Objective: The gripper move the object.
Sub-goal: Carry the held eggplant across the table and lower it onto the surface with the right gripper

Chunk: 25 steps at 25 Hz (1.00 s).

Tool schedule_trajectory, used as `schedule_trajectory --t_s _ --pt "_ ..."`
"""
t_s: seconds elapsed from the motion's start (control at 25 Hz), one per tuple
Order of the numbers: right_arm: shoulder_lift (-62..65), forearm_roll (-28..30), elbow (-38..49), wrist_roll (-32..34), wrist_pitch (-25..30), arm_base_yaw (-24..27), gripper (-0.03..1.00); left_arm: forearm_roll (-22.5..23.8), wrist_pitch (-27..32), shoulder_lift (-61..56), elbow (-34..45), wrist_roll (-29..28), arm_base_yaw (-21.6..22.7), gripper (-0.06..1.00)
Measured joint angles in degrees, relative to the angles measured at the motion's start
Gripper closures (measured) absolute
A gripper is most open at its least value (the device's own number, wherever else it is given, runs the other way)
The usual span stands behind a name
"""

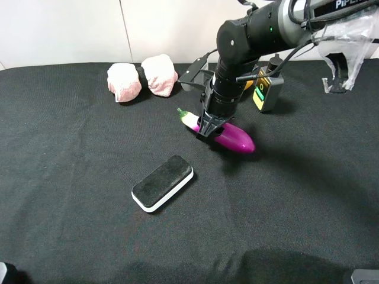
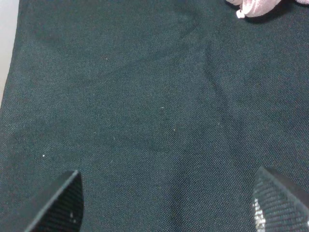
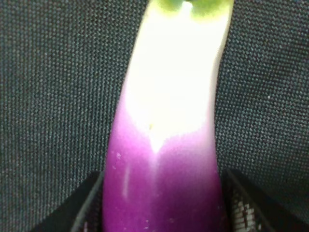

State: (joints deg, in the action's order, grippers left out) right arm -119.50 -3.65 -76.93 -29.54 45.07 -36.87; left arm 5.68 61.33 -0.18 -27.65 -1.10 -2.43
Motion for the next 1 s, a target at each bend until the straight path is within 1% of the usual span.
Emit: schedule_trajectory --t_s 0.2,0.48,0.84,1.0 --pt "0.0 0.1 -3.9 0.1 5.1 0.0 0.59 0.0 0.0 0.0 0.0 0.0 0.0 0.24" --pt "1.1 0.1 -12.5 1.4 11.5 0.0 0.59 0.0 0.0 0.0 0.0 0.0 0.0 0.24" --pt "1.3 0.2 -26.2 3.0 23.7 0.0 0.59 0.0 0.0 0.0 0.0 0.0 0.0 0.24" --pt "1.4 0.3 -30.5 3.5 24.4 0.0 0.59 0.0 0.0 0.0 0.0 0.0 0.0 0.24"
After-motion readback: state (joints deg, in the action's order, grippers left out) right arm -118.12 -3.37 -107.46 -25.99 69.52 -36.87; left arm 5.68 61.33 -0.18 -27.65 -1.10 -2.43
